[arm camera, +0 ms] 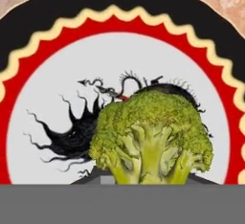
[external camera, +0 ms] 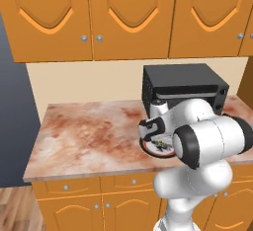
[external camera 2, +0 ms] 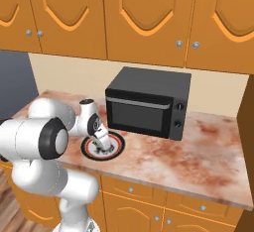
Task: Pick broccoli from the fridge and place it on the plate on the counter.
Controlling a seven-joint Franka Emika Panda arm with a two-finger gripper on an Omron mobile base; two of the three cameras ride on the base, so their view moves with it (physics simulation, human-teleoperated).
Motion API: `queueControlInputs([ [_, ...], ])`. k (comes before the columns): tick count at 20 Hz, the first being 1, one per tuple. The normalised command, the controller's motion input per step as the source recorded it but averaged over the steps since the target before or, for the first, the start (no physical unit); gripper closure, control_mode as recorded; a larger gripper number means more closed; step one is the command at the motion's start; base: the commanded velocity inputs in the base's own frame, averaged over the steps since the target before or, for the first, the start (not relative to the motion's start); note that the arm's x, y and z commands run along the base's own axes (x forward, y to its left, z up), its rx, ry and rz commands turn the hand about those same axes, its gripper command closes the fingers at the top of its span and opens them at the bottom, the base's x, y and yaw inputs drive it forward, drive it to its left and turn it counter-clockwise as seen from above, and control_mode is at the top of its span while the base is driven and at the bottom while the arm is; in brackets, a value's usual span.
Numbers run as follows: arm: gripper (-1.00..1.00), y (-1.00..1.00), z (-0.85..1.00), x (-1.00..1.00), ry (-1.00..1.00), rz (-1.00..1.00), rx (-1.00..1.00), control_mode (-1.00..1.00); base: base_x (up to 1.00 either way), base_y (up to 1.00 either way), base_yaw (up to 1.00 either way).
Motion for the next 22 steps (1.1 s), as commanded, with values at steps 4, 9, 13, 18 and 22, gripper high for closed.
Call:
queueControlInputs([
  [4, -1.00, -0.13, 0.01, 0.00, 0.00, 0.00, 0.09, -1.00, 0.00, 0.00, 0.00],
  [9, -1.00, -0.12, 0.32, 0.00, -0.01, 0.00, 0.11, -1.00, 0.00, 0.00, 0.00],
  [13, -1.00, -0.01, 0.43, 0.00, -0.16, 0.00, 0.03, -1.00, 0.00, 0.00, 0.00],
  [18, -1.00, 0.00, 0.65, -0.23, -0.25, 0.00, 0.00, -1.00, 0.00, 0.00, 0.00],
  [22, -1.00, 0.00, 0.80, -0.71, -0.19, 0.00, 0.00, -1.00, 0.00, 0.00, 0.00],
])
